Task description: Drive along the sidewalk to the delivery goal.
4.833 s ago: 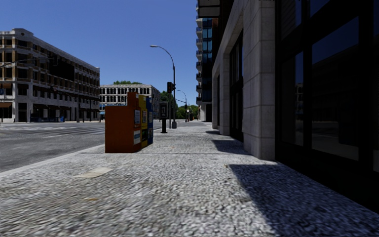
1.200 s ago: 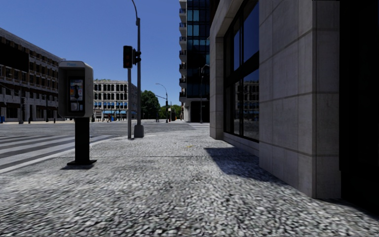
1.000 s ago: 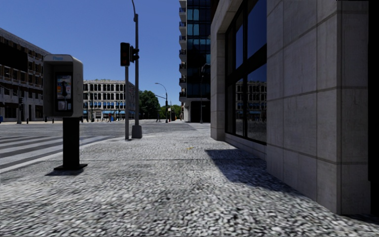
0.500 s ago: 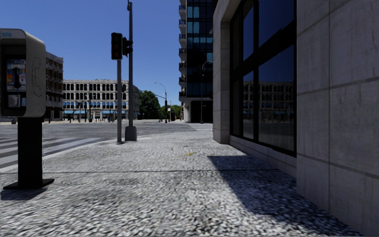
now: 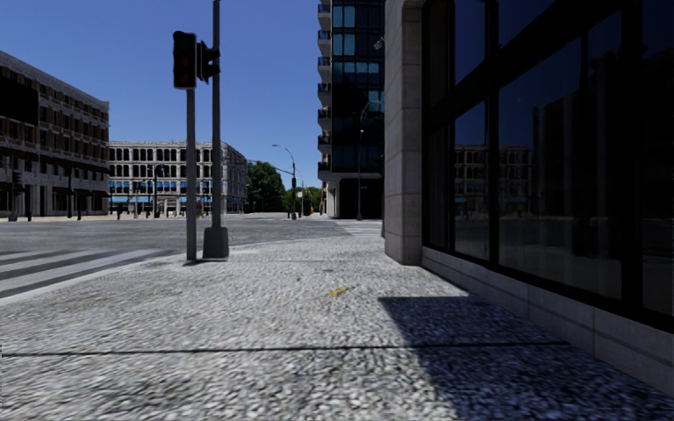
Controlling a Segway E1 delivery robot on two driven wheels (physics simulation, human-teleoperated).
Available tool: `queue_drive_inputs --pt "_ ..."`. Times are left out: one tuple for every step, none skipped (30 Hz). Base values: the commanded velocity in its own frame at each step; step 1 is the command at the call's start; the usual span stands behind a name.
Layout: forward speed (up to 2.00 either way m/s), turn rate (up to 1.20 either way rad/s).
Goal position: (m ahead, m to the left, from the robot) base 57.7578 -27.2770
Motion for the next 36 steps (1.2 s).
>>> queue_drive_inputs --pt "2.00 0.00" --pt "2.00 0.00" --pt "2.00 0.00" --pt "2.00 0.00" --pt "2.00 0.00" --pt "2.00 0.00" --pt "2.00 0.00" --pt "2.00 0.00" --pt "2.00 0.00" --pt "2.00 0.00" --pt "2.00 0.00" --pt "2.00 0.00" --pt "2.00 0.00" --pt "2.00 0.00" --pt "2.00 0.00" --pt "2.00 0.00" --pt "2.00 0.00" --pt "2.00 0.00" --pt "2.00 0.00" --pt "2.00 0.00" --pt "2.00 0.00" --pt "2.00 0.00" --pt "2.00 0.00" --pt "2.00 0.00" --pt "2.00 0.00" --pt "2.00 0.00" --pt "2.00 0.00" --pt "2.00 0.00" --pt "2.00 0.00" --pt "2.00 0.00" --pt "2.00 0.00" --pt "2.00 0.00" --pt "2.00 0.00" --pt "2.00 0.00" --pt "2.00 0.00" --pt "2.00 0.00"
